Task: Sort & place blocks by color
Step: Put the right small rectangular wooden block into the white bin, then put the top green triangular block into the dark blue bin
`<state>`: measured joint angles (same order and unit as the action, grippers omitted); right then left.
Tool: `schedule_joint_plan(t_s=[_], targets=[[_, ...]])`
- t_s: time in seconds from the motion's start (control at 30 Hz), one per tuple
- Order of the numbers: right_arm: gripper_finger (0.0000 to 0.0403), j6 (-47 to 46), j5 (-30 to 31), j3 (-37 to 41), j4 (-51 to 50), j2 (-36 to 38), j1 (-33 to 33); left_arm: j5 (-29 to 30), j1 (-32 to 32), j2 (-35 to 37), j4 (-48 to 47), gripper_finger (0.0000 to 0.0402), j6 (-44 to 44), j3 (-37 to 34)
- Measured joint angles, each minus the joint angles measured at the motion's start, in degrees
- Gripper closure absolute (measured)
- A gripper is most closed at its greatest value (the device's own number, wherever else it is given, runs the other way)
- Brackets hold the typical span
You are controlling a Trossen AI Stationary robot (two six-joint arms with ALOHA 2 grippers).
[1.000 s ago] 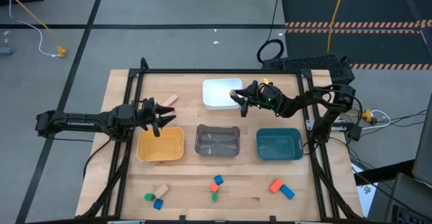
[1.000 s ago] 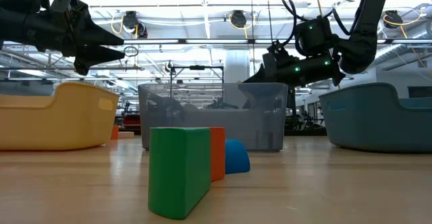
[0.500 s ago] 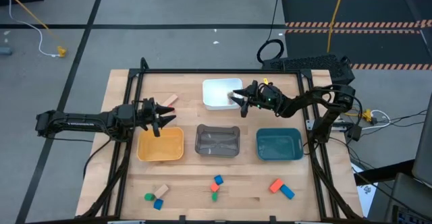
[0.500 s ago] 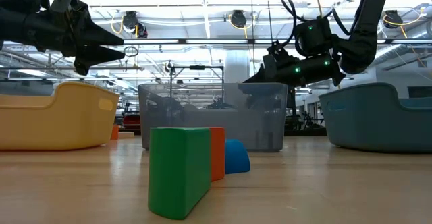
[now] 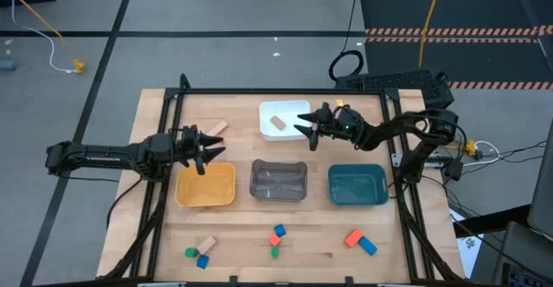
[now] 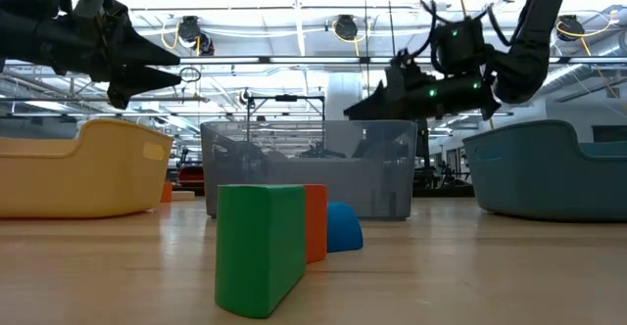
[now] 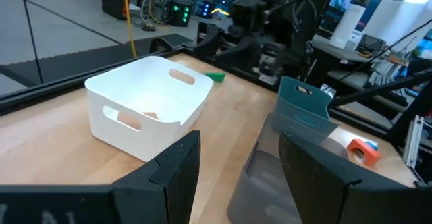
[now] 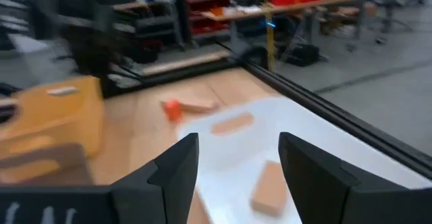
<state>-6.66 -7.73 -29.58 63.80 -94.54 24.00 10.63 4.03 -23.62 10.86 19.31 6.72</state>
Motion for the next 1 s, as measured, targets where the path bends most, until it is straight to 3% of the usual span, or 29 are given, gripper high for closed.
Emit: schedule_joint_plan(t_s=[0.2, 0.7, 0.87, 1.0], targets=[[0.0208, 2.4, 0.1, 0.0, -7.7, 8.4, -0.9, 1.0, 0.0, 0.0, 5.8, 0.0202, 0.0, 0.0], [0.0209, 3.3, 0.3, 0.0, -38.7, 30.0, -1.2, 2.5, 0.0, 0.0, 20.1, 0.0202, 0.4, 0.0], [0.0209, 3.3, 0.4, 0.0, -49.1, 37.3, -1.2, -1.5, 0.0, 0.0, 23.8, 0.0202, 0.3, 0.0], [0.0209, 3.3, 1.3, 0.0, -56.2, 42.7, -1.2, -1.1, 0.0, 0.0, 24.1, 0.0202, 1.4, 0.0]])
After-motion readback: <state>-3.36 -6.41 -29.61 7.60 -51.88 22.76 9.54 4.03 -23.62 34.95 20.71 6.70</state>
